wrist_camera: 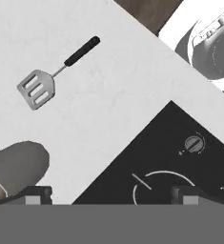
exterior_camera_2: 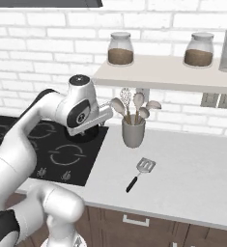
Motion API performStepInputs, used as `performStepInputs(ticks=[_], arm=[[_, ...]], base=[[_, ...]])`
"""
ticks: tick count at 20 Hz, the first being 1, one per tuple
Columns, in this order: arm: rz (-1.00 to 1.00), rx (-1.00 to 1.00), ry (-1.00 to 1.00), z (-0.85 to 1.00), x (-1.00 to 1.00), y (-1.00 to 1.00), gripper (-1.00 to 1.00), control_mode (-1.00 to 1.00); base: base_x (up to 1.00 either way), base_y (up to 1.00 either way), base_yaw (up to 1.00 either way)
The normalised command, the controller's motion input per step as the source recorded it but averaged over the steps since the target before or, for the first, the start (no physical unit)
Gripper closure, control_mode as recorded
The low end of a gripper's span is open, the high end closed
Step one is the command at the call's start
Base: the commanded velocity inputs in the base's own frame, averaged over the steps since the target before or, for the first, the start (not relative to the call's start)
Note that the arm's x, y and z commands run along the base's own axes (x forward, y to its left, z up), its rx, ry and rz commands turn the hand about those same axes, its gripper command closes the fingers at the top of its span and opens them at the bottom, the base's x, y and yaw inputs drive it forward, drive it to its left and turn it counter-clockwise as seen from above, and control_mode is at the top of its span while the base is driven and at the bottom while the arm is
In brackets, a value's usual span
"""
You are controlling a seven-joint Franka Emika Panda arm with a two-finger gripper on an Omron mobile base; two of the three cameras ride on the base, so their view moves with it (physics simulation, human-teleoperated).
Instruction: Put the carrot and potato in the pot. Retrieve the spatula and lightly stir the vegetables in the pot.
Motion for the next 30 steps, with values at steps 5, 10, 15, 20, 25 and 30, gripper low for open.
performStepInputs(ticks=[5,10,15,20,25,30], arm=[[-0.56,0.12,0.00,-0.38,-0.03,-0.57,-1.00,-1.00],[-0.59,0.20,0.10,-0.31,-0.36,-0.38,-1.00,-1.00],[-0.57,0.20,0.08,-0.27,-0.37,-0.14,-1.00,-1.00],[-0.54,0.12,0.06,-0.35,-0.18,0.01,-1.00,-1.00],[-0.56,0.00,0.05,-0.51,0.04,0.02,-1.00,-1.00],[-0.45,0.02,0.05,-0.49,0.26,0.23,-1.00,-1.00]], base=[[0.00,0.00,0.00],[0.00,0.00,0.00],[0.00,0.00,0.00],[0.00,0.00,0.00],[0.00,0.00,0.00],[0.00,0.00,0.00]])
